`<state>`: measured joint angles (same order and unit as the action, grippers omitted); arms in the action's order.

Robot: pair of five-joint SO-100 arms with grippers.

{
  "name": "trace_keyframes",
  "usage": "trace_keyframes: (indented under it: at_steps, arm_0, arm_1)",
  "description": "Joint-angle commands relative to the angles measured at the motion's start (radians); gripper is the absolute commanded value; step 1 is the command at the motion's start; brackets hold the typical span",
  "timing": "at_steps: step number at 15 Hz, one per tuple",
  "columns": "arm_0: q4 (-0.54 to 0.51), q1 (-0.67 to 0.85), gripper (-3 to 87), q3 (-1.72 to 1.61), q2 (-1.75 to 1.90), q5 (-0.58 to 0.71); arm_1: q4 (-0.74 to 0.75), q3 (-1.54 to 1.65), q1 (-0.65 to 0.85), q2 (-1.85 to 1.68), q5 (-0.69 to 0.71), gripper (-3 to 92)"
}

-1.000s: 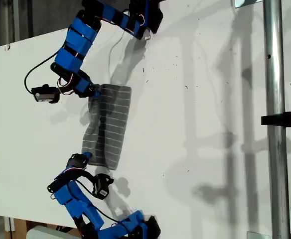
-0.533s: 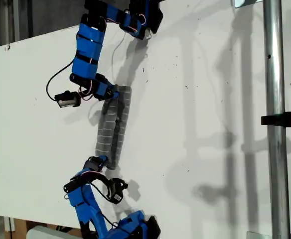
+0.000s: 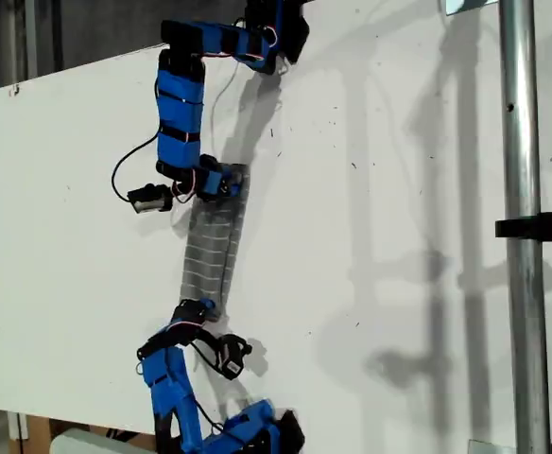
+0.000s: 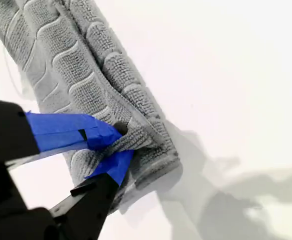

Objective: Grasp corners of a towel and fold twice.

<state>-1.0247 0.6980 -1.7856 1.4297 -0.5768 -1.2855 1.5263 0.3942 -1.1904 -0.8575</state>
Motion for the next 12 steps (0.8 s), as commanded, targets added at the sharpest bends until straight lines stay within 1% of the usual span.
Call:
trace_keyframes:
  at_steps: [1, 4, 5, 6, 7, 8, 9, 12]
  arm_0:
    - [0.011, 0.032, -2.5, 0.005, 0.005, -0.002]
    - [0.002, 0.048, -2.4, 0.009, -0.002, 0.002]
    - [-0.014, 0.060, -2.0, 0.009, -0.002, -0.003]
    - [-0.040, 0.078, 10.4, 0.009, 0.000, -0.018]
    - [-0.074, 0.101, 23.3, 0.011, 0.005, -0.038]
    - [-0.091, 0.110, 30.2, -0.003, 0.034, -0.040]
    - [-0.091, 0.098, 37.2, -0.015, 0.071, 0.003]
    - [-0.095, 0.083, 40.5, -0.025, 0.164, 0.040]
  arm_1:
    - [0.005, 0.005, 0.018, -0.008, -0.009, -0.2]
    - [-0.018, 0.008, 0.020, -0.020, -0.009, -0.2]
    - [-0.055, 0.009, 0.026, -0.031, -0.009, 16.0]
    - [-0.092, 0.020, 0.035, -0.058, -0.018, 31.6]
    - [-0.107, 0.046, 0.046, -0.104, -0.014, 44.6]
    - [-0.115, 0.074, 0.060, -0.166, -0.012, 40.8]
    - [-0.104, 0.112, 0.083, -0.239, -0.003, 40.5]
    - [-0.025, 0.264, 0.170, -0.465, 0.043, 42.3]
